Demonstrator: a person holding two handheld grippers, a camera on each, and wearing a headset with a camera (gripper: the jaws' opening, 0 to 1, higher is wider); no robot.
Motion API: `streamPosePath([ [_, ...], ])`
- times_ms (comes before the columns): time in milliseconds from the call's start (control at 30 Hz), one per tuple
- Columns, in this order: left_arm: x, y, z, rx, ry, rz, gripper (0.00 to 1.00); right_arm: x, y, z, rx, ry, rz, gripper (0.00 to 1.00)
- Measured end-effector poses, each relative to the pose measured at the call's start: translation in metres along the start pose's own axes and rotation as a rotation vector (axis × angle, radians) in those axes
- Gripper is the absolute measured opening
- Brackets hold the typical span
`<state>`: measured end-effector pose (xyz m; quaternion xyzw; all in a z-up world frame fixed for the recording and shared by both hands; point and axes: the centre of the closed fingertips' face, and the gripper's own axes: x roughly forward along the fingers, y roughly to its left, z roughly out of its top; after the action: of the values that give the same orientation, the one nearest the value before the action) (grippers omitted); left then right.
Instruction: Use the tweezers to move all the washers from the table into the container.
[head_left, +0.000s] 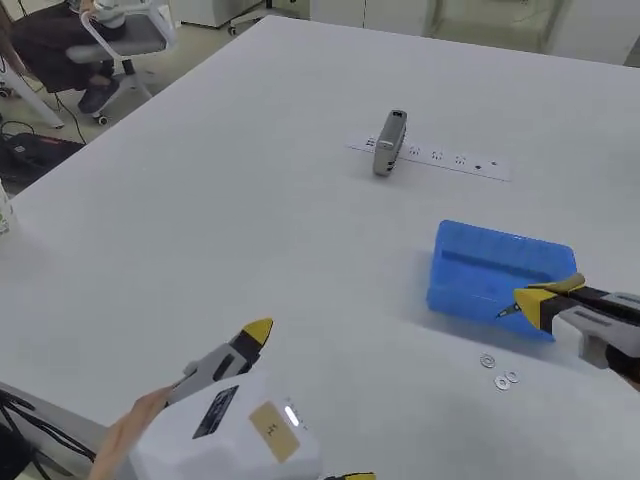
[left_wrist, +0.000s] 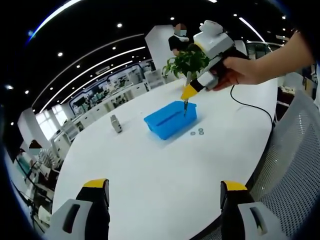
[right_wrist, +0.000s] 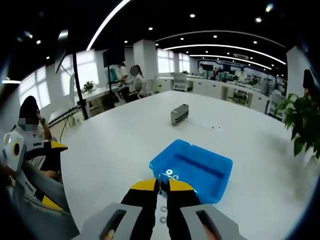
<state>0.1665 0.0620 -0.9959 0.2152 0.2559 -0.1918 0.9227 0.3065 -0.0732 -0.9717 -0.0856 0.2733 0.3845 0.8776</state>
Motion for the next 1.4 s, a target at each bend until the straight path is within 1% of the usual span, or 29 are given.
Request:
streamPosePath([
  [100, 0.000, 0.000, -0.001, 0.002, 0.005, 0.003, 0.94, 0.003, -0.002, -0.011, 0.001, 0.027, -0.002, 0.03],
  [133, 0.000, 0.001, 0.000, 0.001, 0.003, 0.004, 0.94, 0.005, -0.002, -0.016, 0.011, 0.045, 0.002, 0.03],
  [200, 0.000, 0.001, -0.001, 0.001, 0.003, 0.004, 0.94, 0.008, -0.003, -0.022, 0.018, 0.061, 0.001, 0.03],
  [500, 0.000, 0.001, -0.001, 0.001, 0.005, 0.008, 0.94, 0.021, -0.004, -0.038, 0.017, 0.118, -0.007, 0.03],
  [733, 0.000, 0.002, -0.001, 0.001, 0.006, 0.010, 0.93, 0.026, -0.008, -0.042, 0.003, 0.134, -0.021, 0.03],
  [867, 0.000, 0.002, -0.002, 0.002, 0.008, 0.010, 0.93, 0.028, -0.009, -0.045, -0.002, 0.151, -0.021, 0.03],
  [1300, 0.000, 0.002, -0.002, 0.004, 0.011, 0.012, 0.93, 0.032, -0.009, -0.041, -0.003, 0.149, -0.018, 0.03],
  [1333, 0.000, 0.002, -0.002, 0.004, 0.011, 0.011, 0.93, 0.033, -0.009, -0.042, -0.002, 0.151, -0.017, 0.03],
  [1367, 0.000, 0.002, -0.002, 0.004, 0.011, 0.011, 0.93, 0.033, -0.008, -0.045, 0.002, 0.168, -0.014, 0.03],
  [1400, 0.000, 0.002, -0.002, 0.004, 0.010, 0.011, 0.93, 0.033, -0.008, -0.041, 0.001, 0.138, -0.016, 0.03],
])
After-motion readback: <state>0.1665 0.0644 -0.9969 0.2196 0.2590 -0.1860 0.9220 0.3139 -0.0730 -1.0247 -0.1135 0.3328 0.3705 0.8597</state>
